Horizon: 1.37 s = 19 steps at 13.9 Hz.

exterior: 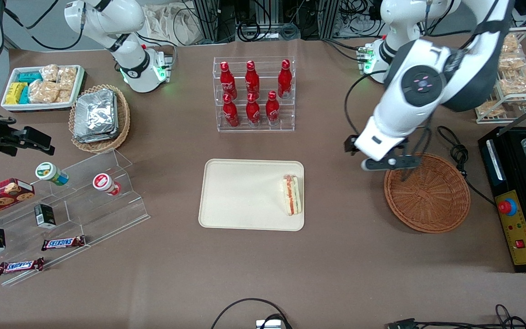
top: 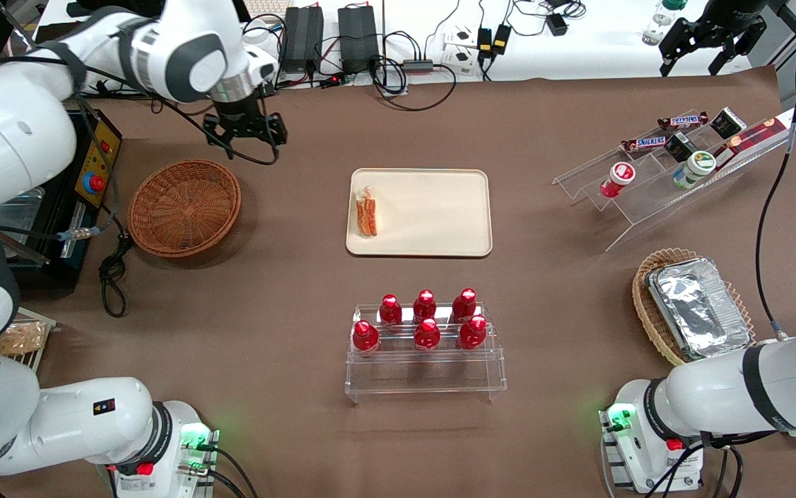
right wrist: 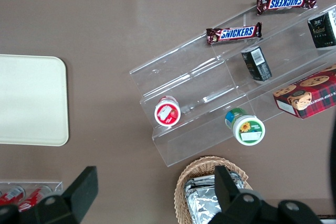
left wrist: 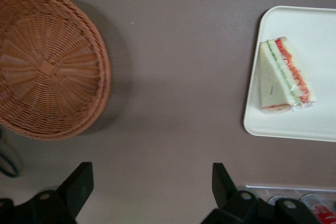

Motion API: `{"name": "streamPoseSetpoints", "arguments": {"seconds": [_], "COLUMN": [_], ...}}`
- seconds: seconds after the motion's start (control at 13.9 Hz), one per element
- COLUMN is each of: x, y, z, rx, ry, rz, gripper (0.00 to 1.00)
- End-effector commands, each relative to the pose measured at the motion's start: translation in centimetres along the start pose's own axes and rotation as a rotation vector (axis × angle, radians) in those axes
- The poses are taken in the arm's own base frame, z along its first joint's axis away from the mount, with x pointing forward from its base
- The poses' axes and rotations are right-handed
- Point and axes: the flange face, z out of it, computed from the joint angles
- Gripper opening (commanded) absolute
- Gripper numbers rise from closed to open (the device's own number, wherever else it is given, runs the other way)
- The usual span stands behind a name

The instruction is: Place sandwich from basket to tray

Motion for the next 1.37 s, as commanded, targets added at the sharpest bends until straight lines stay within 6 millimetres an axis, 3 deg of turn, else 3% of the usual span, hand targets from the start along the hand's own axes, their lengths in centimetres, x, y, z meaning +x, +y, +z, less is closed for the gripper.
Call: {"name": "streamPoseSetpoints", "arguments": {"seconds": [0.0, 0.22, 0.5, 0.65, 1.08, 1.3], "x": [-0.4, 1.1, 1.6, 1.0, 0.2, -0.4], "y": [-3.3, -7.4, -6.9, -6.7, -9.7, -12.1], "z": [-1.8, -3.7, -3.3, -1.9, -2.5, -4.1], "rx": [-0.003, -0.024, -0.05, -0.028, 0.002, 0.0], "ry": [0.001, -0.017, -0.02, -0.045, -0.054, -0.043], "rz": [0.052, 0.081, 0.081, 0.102, 0.154, 0.219], "gripper": [1.0, 1.0, 1.0, 1.0, 1.0, 1.0]}}
